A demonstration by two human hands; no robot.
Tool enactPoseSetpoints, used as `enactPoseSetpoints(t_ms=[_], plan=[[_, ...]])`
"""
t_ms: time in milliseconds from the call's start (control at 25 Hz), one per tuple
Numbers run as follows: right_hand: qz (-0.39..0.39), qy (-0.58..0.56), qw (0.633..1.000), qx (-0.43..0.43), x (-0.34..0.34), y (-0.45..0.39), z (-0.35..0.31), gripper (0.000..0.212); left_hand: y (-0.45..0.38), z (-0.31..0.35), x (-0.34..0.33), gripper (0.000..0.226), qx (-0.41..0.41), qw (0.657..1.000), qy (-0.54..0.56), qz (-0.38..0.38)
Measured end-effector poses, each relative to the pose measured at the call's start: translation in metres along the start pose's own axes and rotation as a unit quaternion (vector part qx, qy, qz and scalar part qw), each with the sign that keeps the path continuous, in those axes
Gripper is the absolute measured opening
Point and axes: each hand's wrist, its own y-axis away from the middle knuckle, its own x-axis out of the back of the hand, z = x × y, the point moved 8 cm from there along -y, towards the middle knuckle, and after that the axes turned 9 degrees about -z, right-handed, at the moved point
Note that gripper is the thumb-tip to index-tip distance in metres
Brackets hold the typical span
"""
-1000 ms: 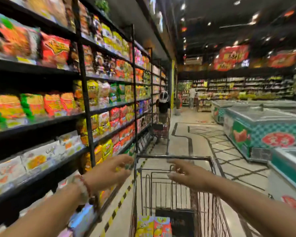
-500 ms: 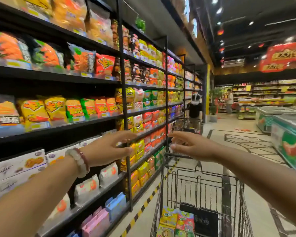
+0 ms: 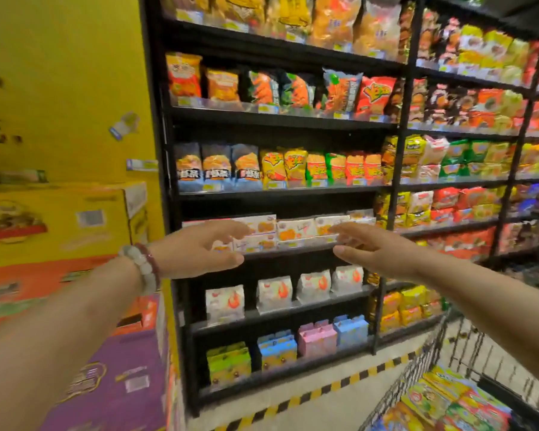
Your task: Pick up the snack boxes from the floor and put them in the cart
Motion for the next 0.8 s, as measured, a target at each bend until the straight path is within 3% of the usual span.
enactPoseSetpoints(t_ms=[200,360,520,800], plan=[[-0.037,0.037,0.992,0.114,-0.057,-0.038,-0.113,0.047,0.133,-0.049,0.052,0.047,0.127,0.987,-0.094,0.039],[-0.068,0.023,0.971,0.228,-0.115,-0.058,-0.241,0.050,0.273,-0.083,0.095,0.054,0.230,0.955,-0.179,0.062],[-0.110,0.079,0.927,0.350,-0.197,-0.049,-0.396,0.055,0.429,-0.107,0.125,0.069,0.343,0.910,-0.228,0.054],[-0.184,0.111,0.817,0.536,-0.339,0.023,-0.640,0.058,0.675,-0.105,0.146,0.065,0.529,0.815,-0.231,0.060]])
